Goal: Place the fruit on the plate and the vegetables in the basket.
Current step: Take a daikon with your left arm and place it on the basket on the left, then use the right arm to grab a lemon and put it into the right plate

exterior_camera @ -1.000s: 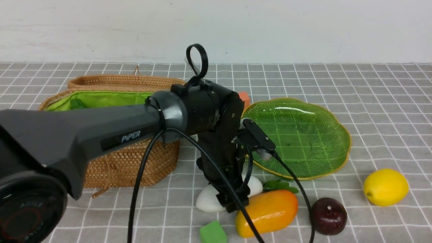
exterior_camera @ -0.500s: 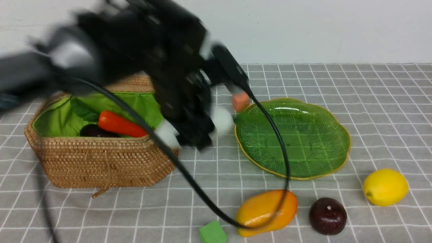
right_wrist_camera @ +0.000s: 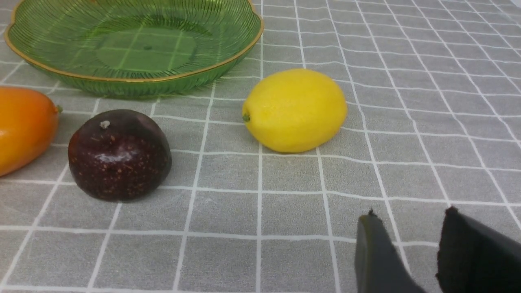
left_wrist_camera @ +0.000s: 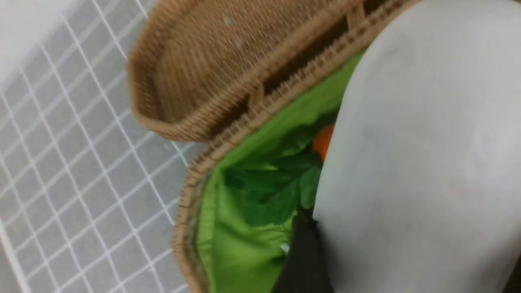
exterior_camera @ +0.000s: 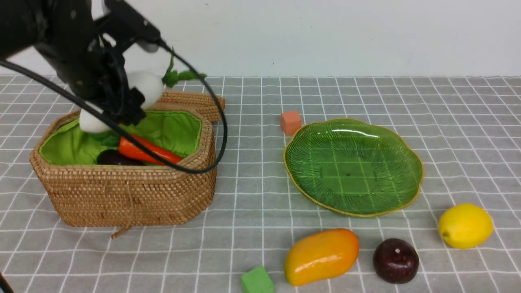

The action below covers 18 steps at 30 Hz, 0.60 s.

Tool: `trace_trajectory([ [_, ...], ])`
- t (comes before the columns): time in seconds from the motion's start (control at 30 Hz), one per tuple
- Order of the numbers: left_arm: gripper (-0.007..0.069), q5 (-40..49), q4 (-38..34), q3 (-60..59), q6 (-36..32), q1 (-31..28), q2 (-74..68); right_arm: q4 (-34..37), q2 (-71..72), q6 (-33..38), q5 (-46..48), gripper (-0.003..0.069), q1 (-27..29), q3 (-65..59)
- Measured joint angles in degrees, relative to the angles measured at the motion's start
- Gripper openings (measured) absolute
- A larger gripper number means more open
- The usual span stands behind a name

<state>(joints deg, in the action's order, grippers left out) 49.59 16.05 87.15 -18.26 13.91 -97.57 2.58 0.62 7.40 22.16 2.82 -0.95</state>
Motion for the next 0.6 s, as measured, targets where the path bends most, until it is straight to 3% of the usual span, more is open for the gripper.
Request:
trace_trajectory([
  [0.2, 0.0657, -0.5, -0.7, -2.6, 0.2, 0.1, 0.6, 0.0, 0.0, 0.0, 0.0, 0.0244, 0.0, 0.0],
  [0.33, 0.0662, 0.4, -0.7, -2.7, 0.3, 0.1, 3.4, 0.0, 0.0, 0.0, 0.0, 0.0244, 0.0, 0.0],
  [0.47, 0.0609, 4.0, -0.7, -2.7, 1.8, 0.1, 11.4, 0.0, 0.0, 0.0, 0.0, 0.0244, 0.0, 0.0],
  [0.6, 0.0472, 12.9, -2.3, -2.7, 8.4, 0.1, 23.8, 0.0, 0.0, 0.0, 0.0, 0.0244, 0.0, 0.0],
])
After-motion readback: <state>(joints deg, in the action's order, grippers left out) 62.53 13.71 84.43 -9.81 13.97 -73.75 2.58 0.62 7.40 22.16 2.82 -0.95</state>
